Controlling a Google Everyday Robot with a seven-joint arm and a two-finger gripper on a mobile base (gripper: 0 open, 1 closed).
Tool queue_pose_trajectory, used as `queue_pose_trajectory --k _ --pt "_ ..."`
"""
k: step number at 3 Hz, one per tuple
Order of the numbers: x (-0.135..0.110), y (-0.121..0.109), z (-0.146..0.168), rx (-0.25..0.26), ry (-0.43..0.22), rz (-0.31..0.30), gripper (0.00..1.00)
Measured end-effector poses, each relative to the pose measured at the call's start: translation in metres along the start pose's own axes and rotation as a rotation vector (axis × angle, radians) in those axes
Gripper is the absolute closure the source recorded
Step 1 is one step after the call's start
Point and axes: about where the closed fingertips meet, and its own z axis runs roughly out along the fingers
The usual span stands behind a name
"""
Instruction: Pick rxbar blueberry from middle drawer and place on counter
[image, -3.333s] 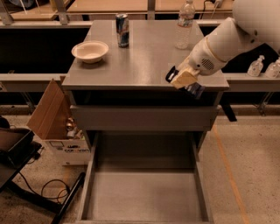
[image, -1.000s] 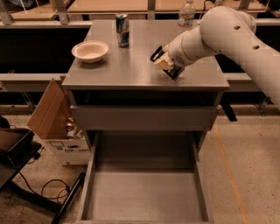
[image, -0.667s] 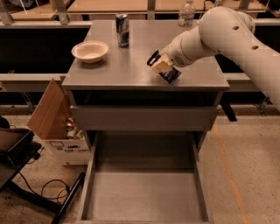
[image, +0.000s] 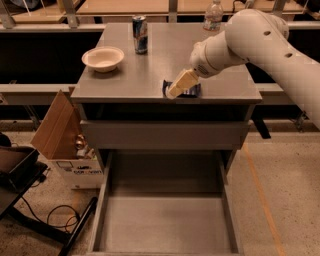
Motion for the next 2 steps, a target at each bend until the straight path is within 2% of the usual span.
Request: queue_pose_trajectory --k 1,2 --pt "0.0 0.0 0.0 0.0 0.0 0.0 0.0" --pt "-0.017 0.004 -0.006 -0.028 -0.028 -0.039 0.0"
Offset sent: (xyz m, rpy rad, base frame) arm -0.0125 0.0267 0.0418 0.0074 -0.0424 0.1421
